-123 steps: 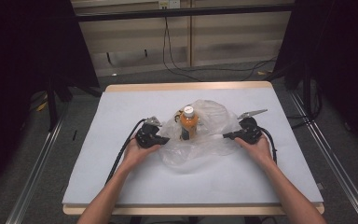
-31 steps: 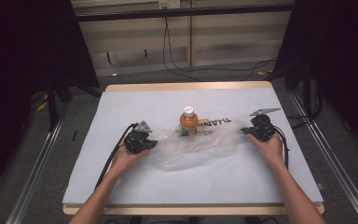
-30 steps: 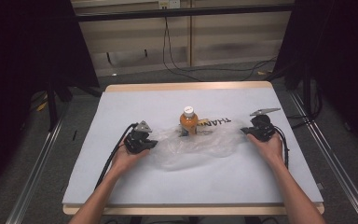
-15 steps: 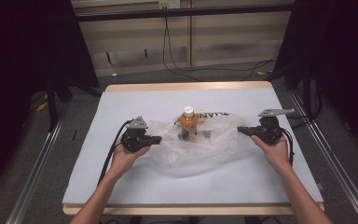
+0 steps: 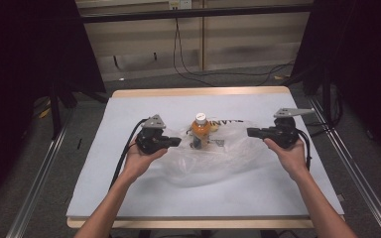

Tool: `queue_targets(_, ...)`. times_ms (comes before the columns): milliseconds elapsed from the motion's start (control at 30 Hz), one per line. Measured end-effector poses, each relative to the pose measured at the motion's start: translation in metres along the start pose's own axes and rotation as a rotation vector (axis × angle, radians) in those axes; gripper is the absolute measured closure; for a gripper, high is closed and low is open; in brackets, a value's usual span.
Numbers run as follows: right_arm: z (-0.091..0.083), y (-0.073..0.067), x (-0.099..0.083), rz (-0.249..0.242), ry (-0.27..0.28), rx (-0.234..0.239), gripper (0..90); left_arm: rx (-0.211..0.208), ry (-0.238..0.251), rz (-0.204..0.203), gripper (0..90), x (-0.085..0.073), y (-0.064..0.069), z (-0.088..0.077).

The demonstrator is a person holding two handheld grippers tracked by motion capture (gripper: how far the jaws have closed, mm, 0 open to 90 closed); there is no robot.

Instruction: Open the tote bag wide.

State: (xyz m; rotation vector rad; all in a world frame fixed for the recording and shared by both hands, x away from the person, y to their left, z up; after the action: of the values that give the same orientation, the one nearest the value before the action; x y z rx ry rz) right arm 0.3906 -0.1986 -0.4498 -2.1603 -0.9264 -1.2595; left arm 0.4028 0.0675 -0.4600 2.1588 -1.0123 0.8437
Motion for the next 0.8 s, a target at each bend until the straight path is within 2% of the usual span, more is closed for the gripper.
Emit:
queue_targets(33, 0.004, -0.002, 0.004, -0.013, -0.005, 0.012, 90.0, -0.003, -0.021, 0.008, 90.0, 0.003, 0.002, 0.004)
queue_targets(100, 0.018, -0.008, 0.012, -0.033, -0.048, 0.036, 90.0, 0.021, -0.084, 0.030, 90.0, 0.006, 0.002, 0.013)
queue_targets(133, 0.026, -0.009, 0.015, -0.046, -0.075, 0.047, 90.0, 0.020, -0.106, 0.025, 90.0, 0.006, 0.000, 0.019)
queue_targets(167, 0.035, -0.010, 0.017, -0.052, -0.102, 0.059, 90.0, 0.020, -0.106, 0.025, 90.0, 0.006, 0.000, 0.019)
queue_targets(200, 0.046, -0.012, 0.017, -0.066, -0.145, 0.076, 90.0, 0.033, -0.160, 0.024, 90.0, 0.002, -0.005, 0.029)
queue_targets(233, 0.054, -0.014, 0.017, -0.078, -0.173, 0.086, 90.0, 0.033, -0.160, 0.024, 90.0, 0.002, -0.005, 0.029)
queue_targets(267, 0.063, -0.015, 0.015, -0.084, -0.216, 0.105, 90.0, 0.038, -0.203, 0.030, 90.0, -0.002, -0.008, 0.033)
queue_targets(300, 0.073, -0.016, 0.013, -0.087, -0.263, 0.118, 90.0, 0.035, -0.240, 0.007, 90.0, -0.009, -0.010, 0.043)
queue_targets(333, 0.073, -0.016, 0.013, -0.087, -0.263, 0.118, 90.0, 0.035, -0.240, 0.007, 90.0, -0.009, -0.010, 0.043)
queue_targets(367, 0.082, -0.016, 0.009, -0.085, -0.319, 0.126, 90.0, 0.053, -0.256, 0.003, 90.0, -0.012, -0.012, 0.048)
queue_targets(400, 0.093, -0.016, 0.005, -0.090, -0.366, 0.140, 90.0, 0.037, -0.281, 0.014, 90.0, -0.015, -0.012, 0.051)
queue_targets(433, 0.106, -0.016, 0.000, -0.083, -0.437, 0.146, 90.0, 0.043, -0.317, 0.029, 90.0, -0.021, -0.014, 0.057)
queue_targets(467, 0.111, -0.015, -0.001, -0.083, -0.454, 0.151, 90.0, 0.044, -0.319, 0.013, 90.0, -0.023, -0.015, 0.060)
queue_targets(500, 0.111, -0.015, -0.001, -0.083, -0.454, 0.151, 90.0, 0.044, -0.319, 0.013, 90.0, -0.023, -0.015, 0.060)
queue_targets(533, 0.116, -0.014, -0.004, -0.089, -0.484, 0.152, 90.0, 0.040, -0.325, 0.016, 90.0, -0.024, -0.017, 0.061)
queue_targets(567, 0.123, -0.014, -0.007, -0.085, -0.524, 0.158, 90.0, 0.040, -0.318, -0.003, 90.0, -0.025, -0.016, 0.063)
queue_targets(600, 0.132, -0.012, -0.012, -0.089, -0.561, 0.173, 90.0, 0.042, -0.339, 0.013, 90.0, -0.028, -0.016, 0.065)
queue_targets(633, 0.132, -0.012, -0.012, -0.089, -0.561, 0.173, 90.0, 0.042, -0.339, 0.013, 90.0, -0.028, -0.016, 0.065)
queue_targets(667, 0.141, -0.011, -0.017, -0.097, -0.607, 0.176, 90.0, 0.039, -0.366, 0.045, 90.0, -0.033, -0.011, 0.069)
queue_targets(700, 0.144, -0.011, -0.018, -0.091, -0.622, 0.180, 90.0, 0.039, -0.380, 0.052, 90.0, -0.036, -0.009, 0.070)
queue_targets(800, 0.152, -0.009, -0.021, -0.080, -0.644, 0.180, 90.0, 0.028, -0.380, 0.067, 90.0, -0.040, -0.004, 0.071)
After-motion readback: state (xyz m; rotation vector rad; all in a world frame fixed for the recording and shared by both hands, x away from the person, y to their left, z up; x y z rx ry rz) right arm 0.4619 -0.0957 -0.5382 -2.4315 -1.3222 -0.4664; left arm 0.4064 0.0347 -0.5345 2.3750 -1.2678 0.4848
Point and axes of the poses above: each handheld gripper's, and its own axes: z roughly forward along the jaws, x roughly out of its top, y roughly to its right, the point moved 9 cm from there along z, roughly forward along the jaws, and after that the axes turned 12 degrees about -z, right-handed, at the moved point
